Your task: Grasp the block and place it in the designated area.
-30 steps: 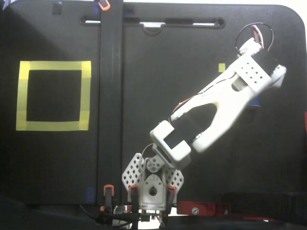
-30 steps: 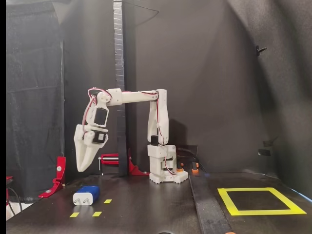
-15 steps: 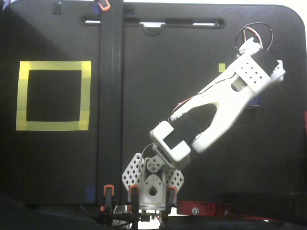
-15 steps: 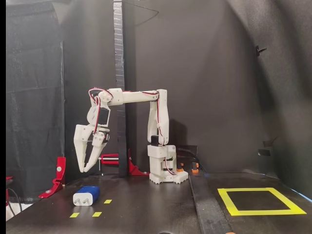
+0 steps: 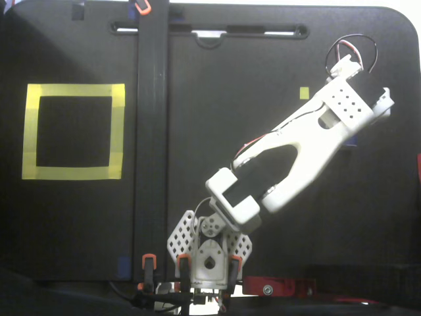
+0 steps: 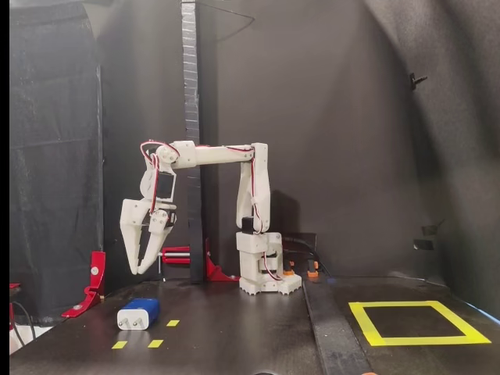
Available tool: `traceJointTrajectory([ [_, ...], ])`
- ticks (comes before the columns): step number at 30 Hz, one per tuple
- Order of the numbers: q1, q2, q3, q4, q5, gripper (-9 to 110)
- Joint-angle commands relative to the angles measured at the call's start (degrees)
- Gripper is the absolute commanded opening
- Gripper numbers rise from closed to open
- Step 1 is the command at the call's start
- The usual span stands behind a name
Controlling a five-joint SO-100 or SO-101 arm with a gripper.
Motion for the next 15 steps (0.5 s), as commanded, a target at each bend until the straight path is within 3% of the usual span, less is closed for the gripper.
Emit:
traceJointTrajectory([
  [1,0.4,2.6,-2.1,-0.8,-0.2,21],
  [4,0.4,2.6,-2.1,-1.8,-0.2,31],
  [15,0.9,2.5,-1.8,-3.7,-0.4,32],
])
